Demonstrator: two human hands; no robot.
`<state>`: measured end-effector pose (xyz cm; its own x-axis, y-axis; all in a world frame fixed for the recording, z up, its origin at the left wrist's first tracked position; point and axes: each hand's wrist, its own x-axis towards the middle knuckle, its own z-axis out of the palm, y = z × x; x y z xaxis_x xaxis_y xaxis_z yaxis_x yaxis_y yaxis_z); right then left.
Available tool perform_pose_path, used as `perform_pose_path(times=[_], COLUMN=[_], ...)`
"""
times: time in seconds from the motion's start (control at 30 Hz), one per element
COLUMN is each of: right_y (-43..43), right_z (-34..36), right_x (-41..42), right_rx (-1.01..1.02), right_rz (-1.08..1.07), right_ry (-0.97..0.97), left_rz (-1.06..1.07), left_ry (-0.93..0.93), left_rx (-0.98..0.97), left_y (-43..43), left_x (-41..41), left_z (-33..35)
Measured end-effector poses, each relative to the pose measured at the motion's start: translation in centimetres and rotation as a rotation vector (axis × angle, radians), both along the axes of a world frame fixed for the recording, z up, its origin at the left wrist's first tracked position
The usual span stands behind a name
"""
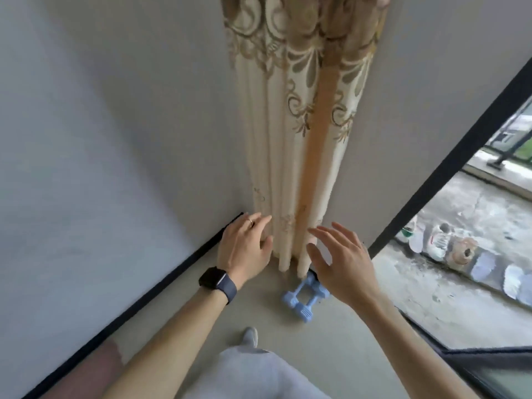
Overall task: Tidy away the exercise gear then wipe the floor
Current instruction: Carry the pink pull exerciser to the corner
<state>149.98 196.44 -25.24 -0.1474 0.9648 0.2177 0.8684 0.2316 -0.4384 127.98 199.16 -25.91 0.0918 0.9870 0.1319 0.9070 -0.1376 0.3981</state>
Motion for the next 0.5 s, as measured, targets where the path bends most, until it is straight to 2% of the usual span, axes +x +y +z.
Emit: perform_pose_path(times=[0.1,0.23,0.3,0.37,0.5], right_y=[-1.7,-6.5,-11.0,-14.0,-25.2], right_z=[1.6,4.2,5.3,5.7,6.3], right_x=[-3.2,-11.7,-17.9,-21.1,-30.6], right_rx=[0.083,0.120,0.113,0.092,0.061], right_rz=[0.193,0.491,0.692,0.796,1.138], right_ry=[0.026,0.093,0.099,0.122,0.143], left_rz=[0.191,0.521,0.737,0.826,1.149], left_ry=[0.001,0.046,0.058,0.092,0.161], left_rx=[0.056,0.104,0.089,0.084,0.096], left_y=[-6.8,-19.3,-27.8,-32.6,-48.6], left_x=[-4.4,-11.2,-15.1,-16.9,-20.8], left_z=[2.3,4.4,5.1,5.7,7.9])
